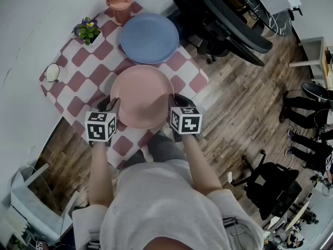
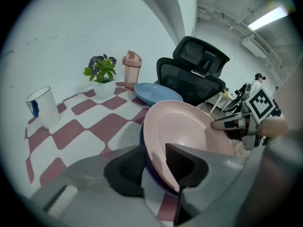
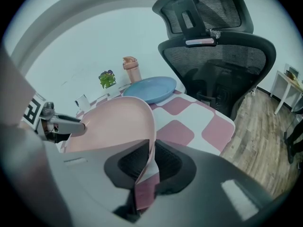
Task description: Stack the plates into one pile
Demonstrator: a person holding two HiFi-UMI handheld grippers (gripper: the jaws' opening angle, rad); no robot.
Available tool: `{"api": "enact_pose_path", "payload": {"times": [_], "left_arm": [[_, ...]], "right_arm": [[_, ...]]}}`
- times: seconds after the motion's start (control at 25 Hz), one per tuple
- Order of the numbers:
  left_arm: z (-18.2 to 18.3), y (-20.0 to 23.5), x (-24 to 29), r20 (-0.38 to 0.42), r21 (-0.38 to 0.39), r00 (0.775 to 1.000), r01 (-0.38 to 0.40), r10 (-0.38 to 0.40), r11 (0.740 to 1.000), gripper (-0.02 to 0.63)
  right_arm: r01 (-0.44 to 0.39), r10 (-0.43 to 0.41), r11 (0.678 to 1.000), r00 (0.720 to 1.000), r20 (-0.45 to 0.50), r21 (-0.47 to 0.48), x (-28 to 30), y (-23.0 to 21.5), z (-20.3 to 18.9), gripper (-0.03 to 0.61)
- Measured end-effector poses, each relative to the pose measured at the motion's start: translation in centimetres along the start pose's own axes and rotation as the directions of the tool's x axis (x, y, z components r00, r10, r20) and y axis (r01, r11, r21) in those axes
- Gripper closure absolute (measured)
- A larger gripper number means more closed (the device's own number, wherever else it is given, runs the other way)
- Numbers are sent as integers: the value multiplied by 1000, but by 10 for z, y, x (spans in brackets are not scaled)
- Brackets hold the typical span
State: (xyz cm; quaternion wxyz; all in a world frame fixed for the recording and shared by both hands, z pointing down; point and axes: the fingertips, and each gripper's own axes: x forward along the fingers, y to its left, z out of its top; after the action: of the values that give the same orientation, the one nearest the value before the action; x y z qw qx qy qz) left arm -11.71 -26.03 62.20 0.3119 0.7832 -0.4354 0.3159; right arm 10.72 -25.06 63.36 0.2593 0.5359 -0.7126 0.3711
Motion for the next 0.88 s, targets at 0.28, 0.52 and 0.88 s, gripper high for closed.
{"api": "enact_pose_path", "payload": {"times": [0.28, 0.52, 0.88], "left_arm": [[5, 5, -5, 49, 17, 998, -51, 50, 999, 383], [30, 5, -24, 181, 7, 982, -59, 56, 998, 415], [86, -3, -65, 427, 35, 899, -121, 95, 992, 603]], "right_arm": [[18, -18, 998, 1000, 9, -59, 1, 2, -1, 523], [5, 1, 997, 997, 78, -77, -7, 6, 14, 509], [-50, 78, 994, 952, 295, -100, -43, 16, 73, 578]]}}
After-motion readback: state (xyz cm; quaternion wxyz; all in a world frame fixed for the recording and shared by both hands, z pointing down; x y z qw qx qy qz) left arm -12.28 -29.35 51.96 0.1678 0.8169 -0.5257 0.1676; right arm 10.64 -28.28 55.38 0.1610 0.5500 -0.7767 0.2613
